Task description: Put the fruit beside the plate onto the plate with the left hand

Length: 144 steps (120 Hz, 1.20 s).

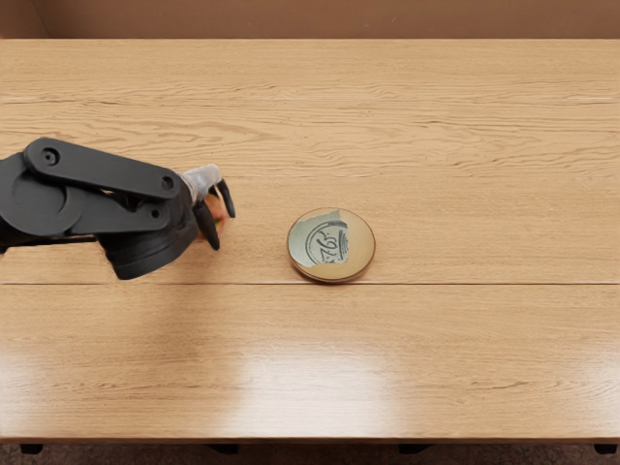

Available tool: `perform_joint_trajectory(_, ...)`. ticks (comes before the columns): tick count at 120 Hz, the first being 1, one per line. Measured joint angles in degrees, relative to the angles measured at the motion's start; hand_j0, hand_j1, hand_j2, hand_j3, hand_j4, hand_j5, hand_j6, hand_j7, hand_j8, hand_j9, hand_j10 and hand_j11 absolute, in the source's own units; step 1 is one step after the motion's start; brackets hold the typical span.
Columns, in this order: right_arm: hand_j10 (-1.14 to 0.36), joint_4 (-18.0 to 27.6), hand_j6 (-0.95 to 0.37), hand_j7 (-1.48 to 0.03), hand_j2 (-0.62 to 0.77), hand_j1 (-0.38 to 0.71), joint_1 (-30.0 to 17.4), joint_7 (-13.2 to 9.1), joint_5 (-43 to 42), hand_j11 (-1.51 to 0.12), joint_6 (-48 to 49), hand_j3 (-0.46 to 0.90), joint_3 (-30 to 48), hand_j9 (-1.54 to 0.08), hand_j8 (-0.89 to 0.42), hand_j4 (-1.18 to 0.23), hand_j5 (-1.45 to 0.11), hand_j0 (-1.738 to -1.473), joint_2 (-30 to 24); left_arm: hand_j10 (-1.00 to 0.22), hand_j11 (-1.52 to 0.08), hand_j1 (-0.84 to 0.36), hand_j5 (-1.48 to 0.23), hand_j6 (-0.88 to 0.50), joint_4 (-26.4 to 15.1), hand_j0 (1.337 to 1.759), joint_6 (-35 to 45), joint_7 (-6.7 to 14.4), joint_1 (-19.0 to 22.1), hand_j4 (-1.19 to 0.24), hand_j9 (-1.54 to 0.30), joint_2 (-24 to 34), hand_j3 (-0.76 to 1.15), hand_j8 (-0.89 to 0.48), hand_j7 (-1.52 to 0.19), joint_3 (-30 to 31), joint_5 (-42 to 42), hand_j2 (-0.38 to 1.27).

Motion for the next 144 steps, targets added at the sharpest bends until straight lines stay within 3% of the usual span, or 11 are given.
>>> perform_joint_trajectory(18,-0.03,0.0,-0.03,-0.05,-0.01,-0.31,0.0,0.0,0.0,-0.05,-0.01,0.0,-0.01,-0.05,-0.03,-0.03,-0.05,-1.658,0.0,-0.43,-1.02,-0.3,-1.0,-0.36,-0.26,1.64,-2.72,-0.02,-5.37,-0.74,-1.02,-3.89,0.0,-0.26,-1.02,-1.9,-5.13,0.33)
perform_joint_trajectory(49,-0.03,0.0,-0.03,-0.05,-0.01,-0.31,0.0,0.0,0.0,-0.05,0.0,0.0,0.0,-0.05,-0.03,-0.03,-0.05,-1.658,0.0,-0.45,-1.04,-0.27,-1.02,-0.37,0.3,1.64,-5.17,-0.03,-7.03,-0.74,-1.04,-9.55,0.0,-0.28,-1.04,-8.16,-9.15,0.28)
perform_joint_trajectory(79,-0.03,-0.04,-0.03,-0.05,-0.01,-0.31,0.0,0.0,0.0,-0.05,0.0,0.0,0.0,-0.05,-0.03,-0.03,-0.05,-1.658,0.0,-0.44,-1.04,-0.26,-1.03,-0.38,6.93,1.64,-6.63,-0.06,-5.14,-0.74,-1.04,-15.08,0.0,-0.28,-1.05,-10.16,-9.99,0.28)
perform_joint_trajectory(89,-0.03,-0.07,-0.03,-0.05,-0.01,-0.31,0.0,0.0,0.0,-0.05,0.0,0.0,0.0,-0.05,-0.03,-0.03,-0.05,-1.658,0.0,-0.44,-1.03,-0.3,-1.01,-0.38,9.13,1.641,-7.17,-0.07,-4.02,-0.75,-1.04,-16.37,0.0,-0.28,-1.04,-10.27,-9.63,0.37)
perform_joint_trajectory(117,-0.03,-0.08,-0.03,-0.05,-0.01,-0.31,0.0,0.0,0.0,-0.05,0.0,0.0,-0.01,-0.05,-0.03,-0.03,-0.05,-1.658,0.0,-0.46,-1.02,-0.27,-1.0,-0.4,13.44,1.642,-8.63,-0.06,-0.96,-0.74,-1.03,-17.94,0.0,-0.29,-1.04,-10.35,-8.84,0.32)
perform_joint_trajectory(144,-0.03,-0.09,-0.04,-0.05,-0.01,-0.31,0.0,0.0,0.0,-0.05,0.0,0.0,-0.01,-0.05,-0.03,-0.03,-0.05,-1.658,0.0,-0.45,-0.76,-0.18,-0.75,-0.47,17.46,1.65,-9.06,-0.24,-0.16,-0.57,-0.77,-17.95,0.0,-0.37,-0.77,-11.07,-7.75,0.18)
